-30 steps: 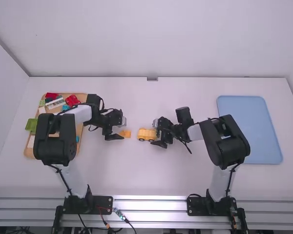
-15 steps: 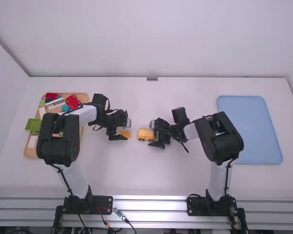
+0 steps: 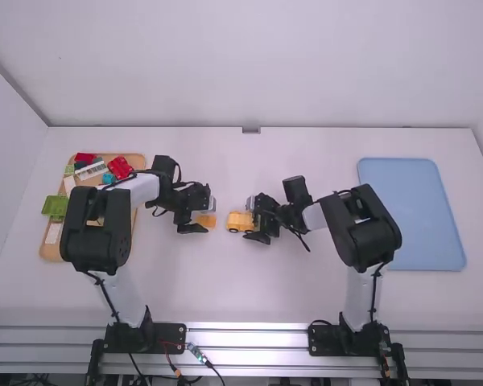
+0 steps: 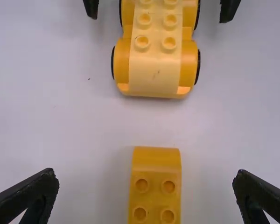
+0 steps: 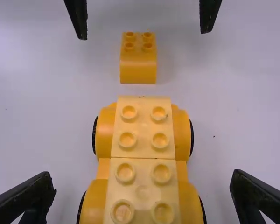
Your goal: Assemble lego blocks to make yellow taxi
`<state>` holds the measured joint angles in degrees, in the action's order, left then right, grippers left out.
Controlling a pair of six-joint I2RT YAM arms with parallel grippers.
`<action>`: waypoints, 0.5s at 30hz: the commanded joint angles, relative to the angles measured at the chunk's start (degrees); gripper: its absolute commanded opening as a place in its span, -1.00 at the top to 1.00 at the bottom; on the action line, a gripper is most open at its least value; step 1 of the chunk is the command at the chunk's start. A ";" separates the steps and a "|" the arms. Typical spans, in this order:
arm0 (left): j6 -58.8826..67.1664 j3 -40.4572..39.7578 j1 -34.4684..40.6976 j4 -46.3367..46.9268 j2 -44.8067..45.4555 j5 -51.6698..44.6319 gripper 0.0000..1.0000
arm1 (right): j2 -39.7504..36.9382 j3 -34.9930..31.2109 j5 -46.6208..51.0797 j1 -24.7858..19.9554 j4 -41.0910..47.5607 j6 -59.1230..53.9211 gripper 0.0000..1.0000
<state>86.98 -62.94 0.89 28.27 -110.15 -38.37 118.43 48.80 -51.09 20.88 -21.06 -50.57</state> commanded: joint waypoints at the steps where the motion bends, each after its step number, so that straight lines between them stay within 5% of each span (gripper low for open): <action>1: -0.29 1.66 -0.42 -1.63 -0.33 0.61 -0.98 | 0.81 1.77 -1.20 0.17 0.39 2.16 -0.98; 9: -11.17 8.15 -0.42 -16.63 -0.28 1.48 -0.98 | 0.81 2.56 -1.16 0.50 0.57 2.34 -0.98; 15: -8.88 6.34 -0.31 -11.84 -0.02 1.29 -0.96 | 0.81 2.58 -1.20 0.50 0.72 2.34 -0.98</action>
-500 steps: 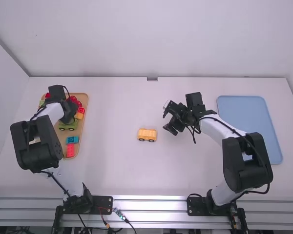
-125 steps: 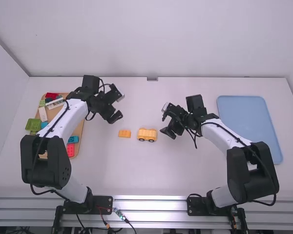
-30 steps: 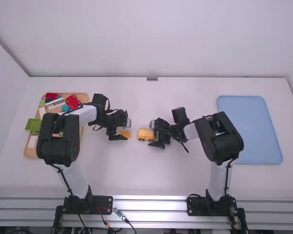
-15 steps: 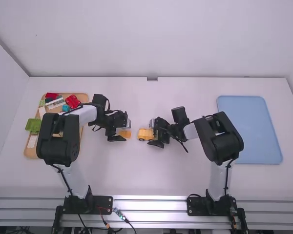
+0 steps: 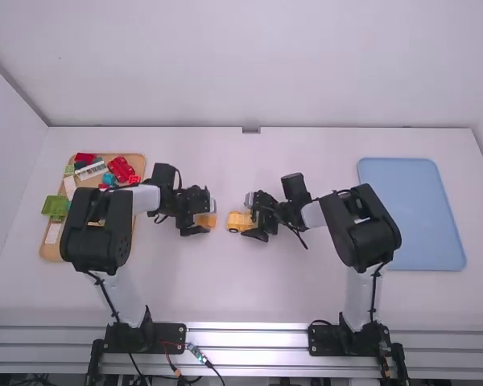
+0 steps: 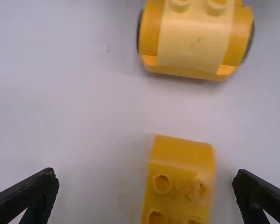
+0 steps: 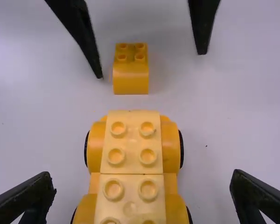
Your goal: Assemble lego blocks to make yellow taxi
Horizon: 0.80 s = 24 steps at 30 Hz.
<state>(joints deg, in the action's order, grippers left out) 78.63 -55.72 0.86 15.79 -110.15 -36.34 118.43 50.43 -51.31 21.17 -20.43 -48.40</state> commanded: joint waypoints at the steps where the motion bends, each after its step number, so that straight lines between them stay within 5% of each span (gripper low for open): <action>1: 1.53 -1.90 -0.52 3.85 -0.02 -1.64 -0.95 | 0.81 0.94 -0.94 0.22 0.15 0.28 -0.98; 13: 4.65 -2.10 -0.33 5.10 -0.46 -3.15 -0.70 | 0.81 0.90 -0.98 0.26 1.42 -0.37 -0.98; 17: 4.63 -1.75 -0.77 4.59 -0.55 -3.15 -0.31 | 0.81 0.96 -0.96 0.26 1.62 -0.24 -0.98; 24: 3.89 -1.49 -0.77 4.51 -0.55 -2.23 -0.40 | 0.81 1.01 -0.96 0.26 1.60 0.61 -0.98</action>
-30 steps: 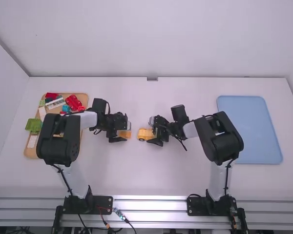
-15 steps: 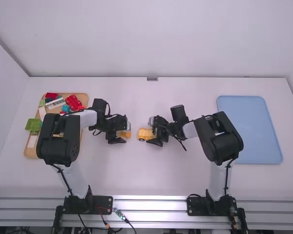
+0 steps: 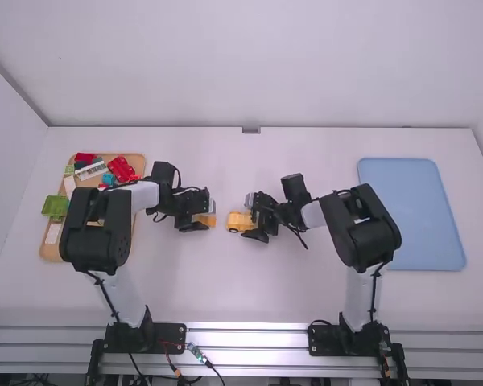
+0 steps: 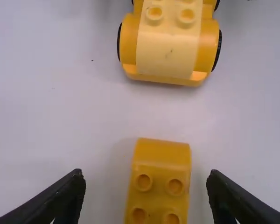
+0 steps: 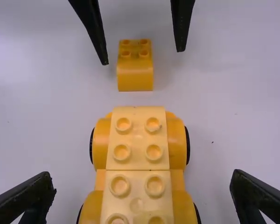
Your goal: Assemble lego blocks to make yellow taxi
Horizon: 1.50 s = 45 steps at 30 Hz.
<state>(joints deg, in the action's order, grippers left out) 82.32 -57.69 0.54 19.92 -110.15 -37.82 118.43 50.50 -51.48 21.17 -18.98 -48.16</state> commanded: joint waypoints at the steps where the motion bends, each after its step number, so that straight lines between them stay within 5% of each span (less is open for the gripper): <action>1: 0.11 0.70 -0.44 0.14 -0.55 -0.57 -0.45 | 0.81 0.92 -0.83 0.26 0.15 0.33 -0.98; 33: -1.62 2.40 -0.44 -0.34 -0.55 1.57 -0.02 | 0.81 1.25 -0.81 0.17 1.88 0.31 -0.98; 45: -1.62 1.95 -0.44 -0.48 -0.55 1.38 0.29 | 0.81 1.25 -0.81 -0.68 1.97 0.35 -0.98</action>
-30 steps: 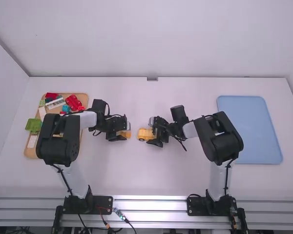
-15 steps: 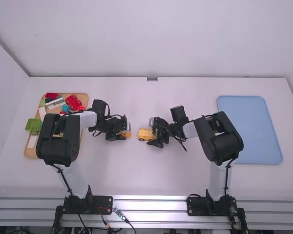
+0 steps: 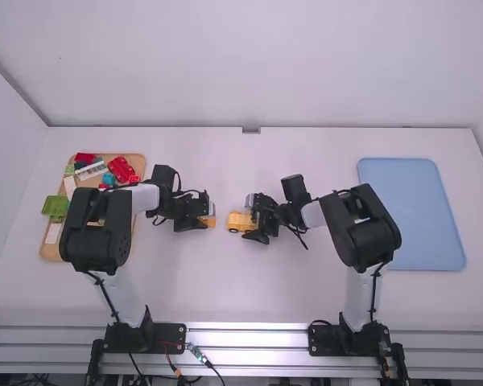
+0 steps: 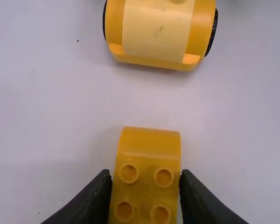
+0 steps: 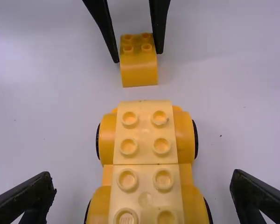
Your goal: Assemble lego blocks to make yellow taxi
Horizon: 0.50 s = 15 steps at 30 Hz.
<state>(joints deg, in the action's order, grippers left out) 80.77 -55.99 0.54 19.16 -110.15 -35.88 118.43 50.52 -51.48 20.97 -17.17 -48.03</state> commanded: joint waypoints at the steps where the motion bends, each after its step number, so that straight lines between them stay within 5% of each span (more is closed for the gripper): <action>1: -0.09 0.24 -0.44 0.31 -0.55 -0.57 0.34 | 0.81 1.22 -0.94 -0.46 0.26 0.22 -0.98; 5: -0.09 0.22 -0.44 0.27 -0.55 -0.61 0.56 | 0.81 1.27 -0.74 -0.46 1.18 -0.26 -0.98; 11: -0.07 0.24 -0.44 0.11 -0.55 -2.49 0.63 | 0.81 1.16 -0.76 -0.48 1.62 -3.10 -0.98; 15: -0.07 0.11 -0.44 -0.04 -0.55 -4.11 0.96 | 0.83 0.50 0.46 -1.16 1.11 -5.16 -0.99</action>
<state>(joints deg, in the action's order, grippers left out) 80.75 -55.99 0.54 18.81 -110.15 -37.50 118.43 50.50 -51.22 20.38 -15.97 -51.42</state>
